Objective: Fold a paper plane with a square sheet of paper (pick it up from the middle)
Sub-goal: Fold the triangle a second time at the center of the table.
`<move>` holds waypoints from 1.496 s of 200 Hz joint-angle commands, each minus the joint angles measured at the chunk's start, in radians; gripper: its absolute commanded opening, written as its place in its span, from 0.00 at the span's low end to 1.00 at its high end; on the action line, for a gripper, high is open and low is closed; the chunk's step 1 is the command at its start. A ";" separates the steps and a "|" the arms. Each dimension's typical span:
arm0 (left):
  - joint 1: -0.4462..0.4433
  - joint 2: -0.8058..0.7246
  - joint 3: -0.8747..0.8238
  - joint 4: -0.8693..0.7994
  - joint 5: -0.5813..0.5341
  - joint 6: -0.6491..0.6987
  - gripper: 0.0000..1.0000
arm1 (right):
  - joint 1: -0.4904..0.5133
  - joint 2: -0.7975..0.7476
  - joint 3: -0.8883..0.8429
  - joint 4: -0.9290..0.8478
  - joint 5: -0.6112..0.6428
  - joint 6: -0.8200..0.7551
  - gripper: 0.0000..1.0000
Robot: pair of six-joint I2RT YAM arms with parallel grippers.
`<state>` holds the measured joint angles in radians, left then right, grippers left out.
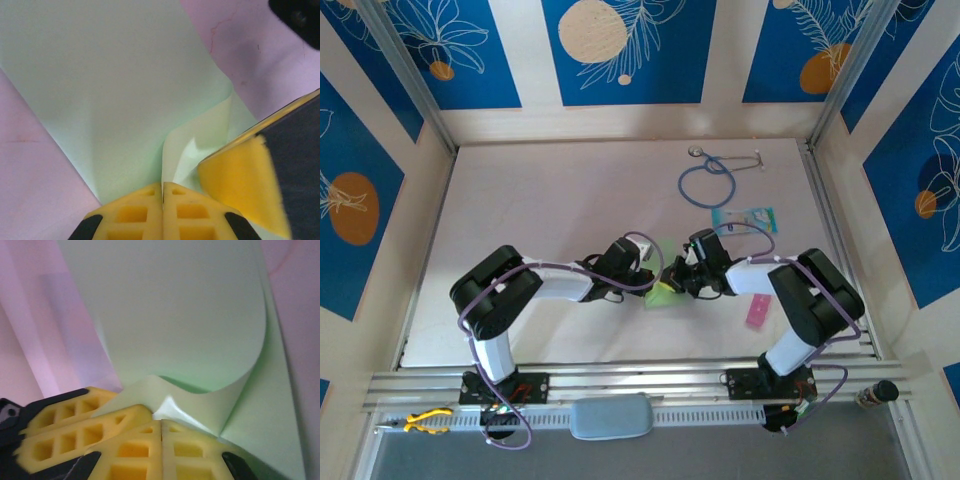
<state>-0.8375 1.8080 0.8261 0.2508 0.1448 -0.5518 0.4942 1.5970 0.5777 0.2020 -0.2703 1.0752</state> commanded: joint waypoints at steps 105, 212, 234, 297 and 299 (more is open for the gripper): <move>0.021 0.000 -0.010 -0.102 -0.025 0.017 0.00 | -0.081 0.011 -0.020 -0.069 -0.004 -0.066 0.00; 0.023 -0.013 -0.016 -0.105 -0.025 0.017 0.00 | -0.095 0.070 0.049 -0.149 0.100 -0.107 0.00; 0.023 -0.016 -0.021 -0.107 -0.027 0.018 0.00 | -0.105 0.085 0.022 -0.111 0.098 -0.098 0.00; 0.022 -0.014 -0.019 -0.107 -0.028 0.021 0.00 | -0.144 0.043 0.078 -0.196 0.173 -0.088 0.00; 0.022 -0.015 -0.018 -0.107 -0.028 0.020 0.00 | -0.144 0.041 0.080 -0.196 0.175 -0.091 0.00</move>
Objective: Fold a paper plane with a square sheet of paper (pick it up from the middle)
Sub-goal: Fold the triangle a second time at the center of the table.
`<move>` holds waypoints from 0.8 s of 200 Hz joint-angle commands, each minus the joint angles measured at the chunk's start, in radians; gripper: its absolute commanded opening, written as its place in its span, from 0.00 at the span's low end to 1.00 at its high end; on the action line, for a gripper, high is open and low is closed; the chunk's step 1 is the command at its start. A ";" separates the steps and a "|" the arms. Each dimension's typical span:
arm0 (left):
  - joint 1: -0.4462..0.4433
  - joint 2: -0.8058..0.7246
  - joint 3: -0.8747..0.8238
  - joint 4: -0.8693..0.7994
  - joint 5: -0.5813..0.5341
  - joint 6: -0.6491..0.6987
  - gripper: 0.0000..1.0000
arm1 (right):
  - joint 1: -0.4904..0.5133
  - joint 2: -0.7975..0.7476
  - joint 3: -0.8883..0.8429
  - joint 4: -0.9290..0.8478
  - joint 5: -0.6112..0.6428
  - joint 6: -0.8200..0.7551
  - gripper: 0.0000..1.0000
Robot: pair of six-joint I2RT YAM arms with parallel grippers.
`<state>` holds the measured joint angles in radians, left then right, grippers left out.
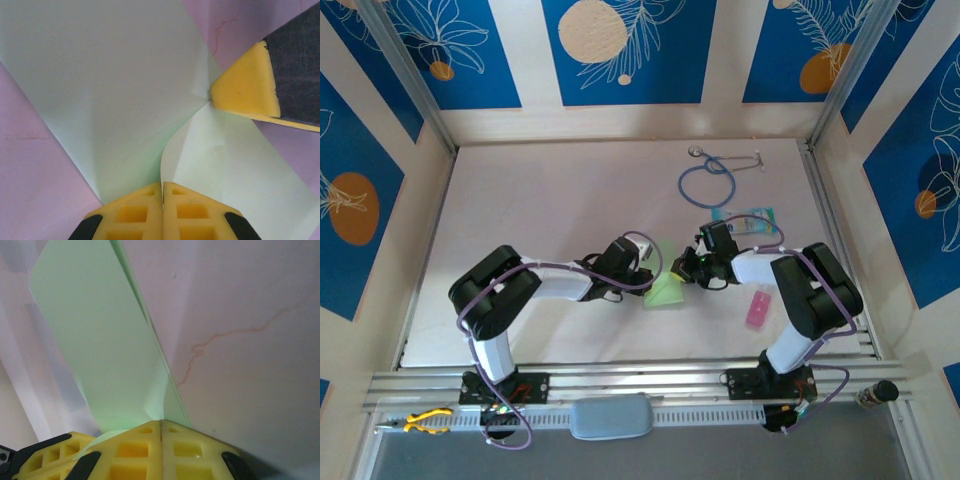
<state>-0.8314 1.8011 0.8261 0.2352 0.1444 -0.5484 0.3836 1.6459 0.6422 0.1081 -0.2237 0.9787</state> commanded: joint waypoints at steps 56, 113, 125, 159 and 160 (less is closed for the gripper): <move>0.016 -0.011 -0.021 -0.092 -0.026 0.016 0.00 | 0.007 -0.123 0.028 -0.098 0.090 -0.062 0.00; 0.017 -0.013 -0.016 -0.092 -0.023 0.018 0.00 | 0.062 -0.051 0.040 -0.054 -0.039 -0.027 0.00; 0.017 -0.012 -0.016 -0.091 -0.024 0.018 0.00 | 0.072 -0.033 0.046 -0.043 -0.048 -0.020 0.00; 0.017 -0.012 -0.012 -0.096 -0.023 0.018 0.00 | 0.095 0.006 0.050 -0.020 -0.046 -0.012 0.00; 0.017 -0.012 -0.012 -0.098 -0.023 0.018 0.00 | 0.095 0.007 0.048 -0.020 -0.046 -0.012 0.00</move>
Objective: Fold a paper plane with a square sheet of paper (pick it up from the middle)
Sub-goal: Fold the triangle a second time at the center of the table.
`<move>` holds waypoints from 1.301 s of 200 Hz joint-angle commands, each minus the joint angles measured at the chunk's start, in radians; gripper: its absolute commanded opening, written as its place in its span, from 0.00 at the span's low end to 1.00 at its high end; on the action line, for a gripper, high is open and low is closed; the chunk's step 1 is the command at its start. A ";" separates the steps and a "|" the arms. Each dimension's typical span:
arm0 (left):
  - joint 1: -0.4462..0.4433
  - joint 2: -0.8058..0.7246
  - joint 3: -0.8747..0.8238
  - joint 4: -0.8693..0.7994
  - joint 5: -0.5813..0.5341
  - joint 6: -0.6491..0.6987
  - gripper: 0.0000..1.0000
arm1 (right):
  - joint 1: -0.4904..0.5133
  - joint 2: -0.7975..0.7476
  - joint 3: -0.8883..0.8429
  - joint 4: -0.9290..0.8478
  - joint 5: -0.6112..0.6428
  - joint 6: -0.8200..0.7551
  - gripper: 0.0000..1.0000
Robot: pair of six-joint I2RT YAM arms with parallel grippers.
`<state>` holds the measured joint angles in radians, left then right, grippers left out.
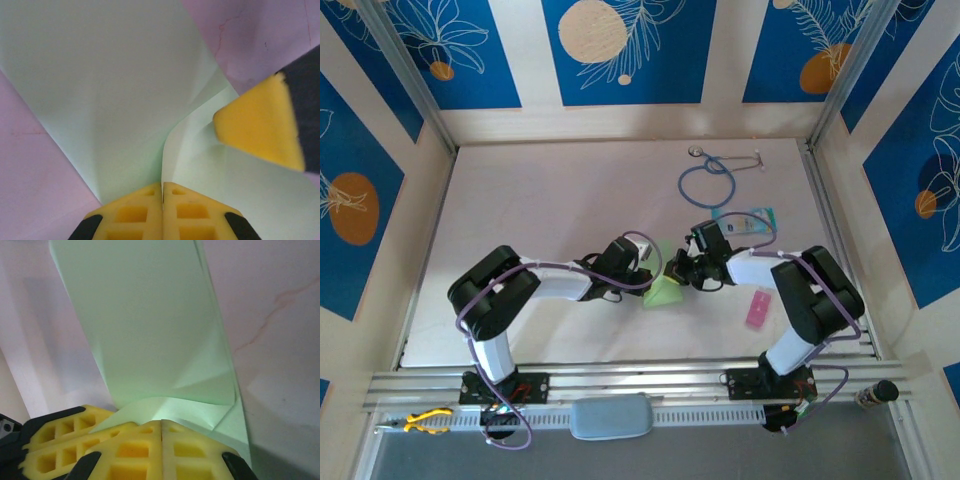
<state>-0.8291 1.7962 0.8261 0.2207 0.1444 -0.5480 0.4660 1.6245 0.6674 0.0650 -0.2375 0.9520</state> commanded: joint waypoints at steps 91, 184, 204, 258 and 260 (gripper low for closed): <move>0.035 -0.153 0.054 -0.329 -0.104 -0.037 0.26 | 0.005 0.061 -0.052 -0.026 0.030 -0.016 0.00; 0.038 -0.139 0.087 -0.173 0.327 -0.142 0.08 | 0.005 0.060 -0.042 -0.045 0.038 -0.017 0.00; 0.033 -0.075 0.109 -0.141 0.376 -0.170 0.07 | 0.004 0.056 -0.042 -0.050 0.041 -0.017 0.00; 0.024 0.024 0.145 -0.139 0.400 -0.184 0.07 | 0.004 0.059 -0.037 -0.056 0.041 -0.018 0.00; 0.024 0.026 0.146 -0.140 0.400 -0.182 0.07 | 0.004 0.059 -0.036 -0.057 0.041 -0.018 0.00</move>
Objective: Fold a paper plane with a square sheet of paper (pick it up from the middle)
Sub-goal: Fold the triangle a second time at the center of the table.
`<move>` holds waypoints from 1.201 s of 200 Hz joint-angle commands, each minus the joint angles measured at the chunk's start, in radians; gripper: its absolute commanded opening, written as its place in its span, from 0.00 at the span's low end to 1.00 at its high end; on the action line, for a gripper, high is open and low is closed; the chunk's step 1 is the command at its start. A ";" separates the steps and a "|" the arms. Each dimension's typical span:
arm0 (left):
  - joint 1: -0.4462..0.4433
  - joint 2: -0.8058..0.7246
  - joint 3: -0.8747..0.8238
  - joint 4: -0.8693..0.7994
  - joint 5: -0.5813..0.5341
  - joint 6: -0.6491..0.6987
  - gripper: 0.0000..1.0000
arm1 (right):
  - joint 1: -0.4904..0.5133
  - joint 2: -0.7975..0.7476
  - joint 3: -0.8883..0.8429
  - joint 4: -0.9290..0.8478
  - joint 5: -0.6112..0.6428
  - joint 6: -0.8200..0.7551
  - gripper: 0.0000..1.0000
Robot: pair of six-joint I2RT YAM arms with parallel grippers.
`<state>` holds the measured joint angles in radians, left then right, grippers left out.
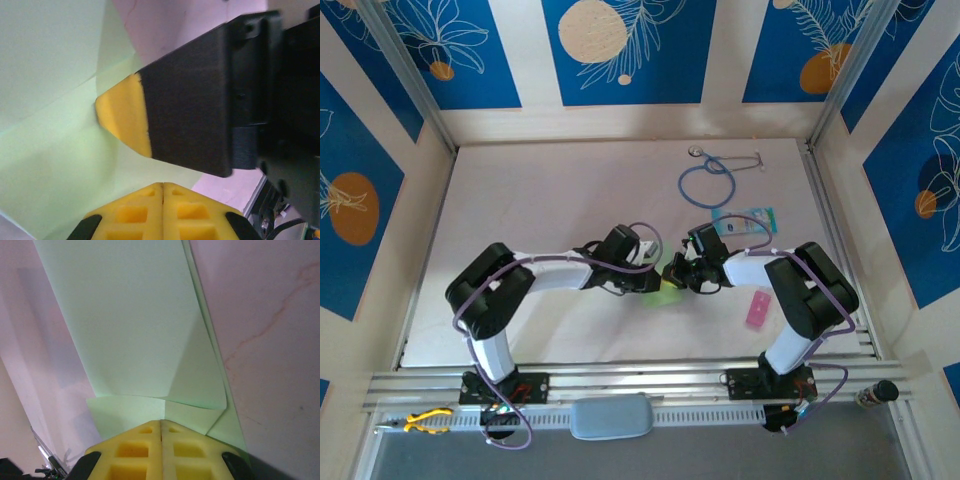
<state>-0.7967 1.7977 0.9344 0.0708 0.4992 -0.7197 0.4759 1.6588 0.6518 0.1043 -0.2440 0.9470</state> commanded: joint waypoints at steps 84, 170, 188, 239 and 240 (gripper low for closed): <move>-0.021 0.057 0.049 -0.117 -0.019 0.059 0.07 | -0.008 0.027 -0.024 -0.100 0.049 -0.016 0.00; -0.025 0.043 -0.014 -0.133 -0.050 0.071 0.07 | -0.009 0.029 -0.026 -0.107 0.053 -0.022 0.00; -0.027 0.032 -0.042 -0.121 -0.049 0.065 0.07 | -0.011 0.032 -0.026 -0.112 0.055 -0.025 0.00; -0.033 -0.016 -0.111 -0.127 -0.054 0.065 0.07 | -0.012 0.031 -0.024 -0.116 0.056 -0.028 0.00; -0.032 -0.017 -0.112 -0.127 -0.054 0.066 0.07 | -0.012 0.031 -0.024 -0.117 0.057 -0.028 0.00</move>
<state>-0.8127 1.8107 0.8772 0.0303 0.4561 -0.6716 0.4747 1.6588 0.6518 0.1009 -0.2447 0.9428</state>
